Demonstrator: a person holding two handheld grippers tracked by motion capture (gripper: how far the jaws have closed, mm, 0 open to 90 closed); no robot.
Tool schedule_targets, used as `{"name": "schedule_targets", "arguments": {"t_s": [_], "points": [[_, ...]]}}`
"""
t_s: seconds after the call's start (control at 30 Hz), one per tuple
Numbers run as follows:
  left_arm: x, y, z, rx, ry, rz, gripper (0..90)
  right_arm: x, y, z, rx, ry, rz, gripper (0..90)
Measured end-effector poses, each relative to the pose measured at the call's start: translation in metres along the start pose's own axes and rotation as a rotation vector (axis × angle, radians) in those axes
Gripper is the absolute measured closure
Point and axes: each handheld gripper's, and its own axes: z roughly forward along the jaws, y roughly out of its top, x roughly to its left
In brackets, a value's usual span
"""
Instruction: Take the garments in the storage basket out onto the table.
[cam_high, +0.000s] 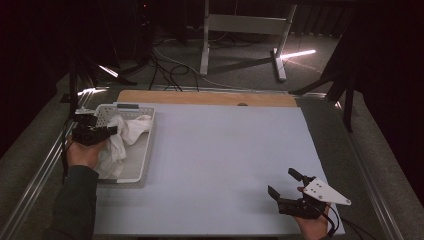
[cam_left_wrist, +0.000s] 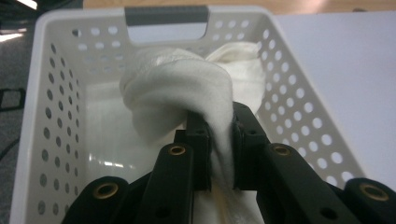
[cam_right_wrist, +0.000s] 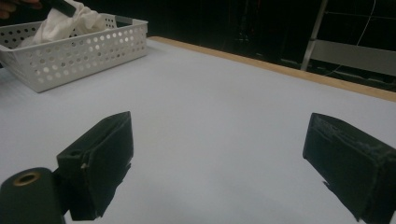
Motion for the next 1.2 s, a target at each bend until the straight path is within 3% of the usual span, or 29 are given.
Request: {"name": "schedule_targets", "arguments": {"t_s": [0.37, 1.2], "points": [[-0.012, 0.007, -0.020, -0.099, -0.030, 0.021, 80.6, 0.000, 0.000, 0.000, 0.001, 0.000, -0.001, 8.5], [-0.040, 0.018, -0.042, -0.195, -0.096, 0.073, 80.6, 0.000, 0.000, 0.000, 0.004, 0.004, -0.001, 8.5]]}}
